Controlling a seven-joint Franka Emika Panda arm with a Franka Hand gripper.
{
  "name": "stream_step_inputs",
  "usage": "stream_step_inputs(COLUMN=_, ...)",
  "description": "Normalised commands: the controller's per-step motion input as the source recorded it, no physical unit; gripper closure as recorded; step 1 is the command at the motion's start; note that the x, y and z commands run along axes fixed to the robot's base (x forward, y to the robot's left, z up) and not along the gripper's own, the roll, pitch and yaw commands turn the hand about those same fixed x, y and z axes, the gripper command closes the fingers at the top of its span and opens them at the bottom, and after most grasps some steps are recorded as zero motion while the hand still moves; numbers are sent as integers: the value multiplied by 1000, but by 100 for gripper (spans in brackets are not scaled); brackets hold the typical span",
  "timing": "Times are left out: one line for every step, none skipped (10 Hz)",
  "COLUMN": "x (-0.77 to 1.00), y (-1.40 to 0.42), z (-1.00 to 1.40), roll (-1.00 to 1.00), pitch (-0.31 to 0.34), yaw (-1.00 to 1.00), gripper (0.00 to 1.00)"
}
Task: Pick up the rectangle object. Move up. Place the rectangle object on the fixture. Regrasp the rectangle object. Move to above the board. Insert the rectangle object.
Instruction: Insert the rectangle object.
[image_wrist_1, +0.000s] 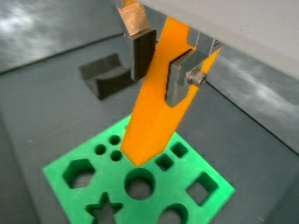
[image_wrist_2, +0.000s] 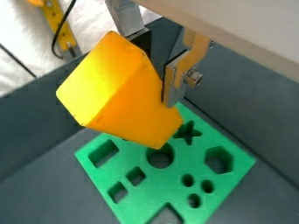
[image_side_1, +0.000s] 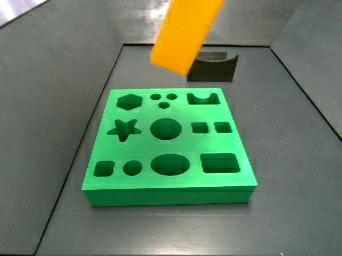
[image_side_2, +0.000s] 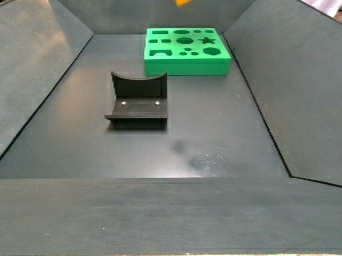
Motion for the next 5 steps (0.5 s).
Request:
stream_step_inputs(x=11, y=0, z=-117, roll=-500, pitch=-386, yaw=-460, gripper=100)
stream_step_inputs(x=11, y=0, z=-114, roll=-500, pitch=-387, yaw=-454, gripper=100)
stream_step_inputs(x=0, y=0, z=0, roll=-420, pitch=-500, yaw=-397, gripper=100)
stream_step_inputs(x=-254, y=0, z=0, roll=0, pitch=-171, yaw=0, gripper=100)
stream_step_inputs(x=-174, y=-97, z=-166, roll=-194, pitch=-474, yaw=-71, gripper=100)
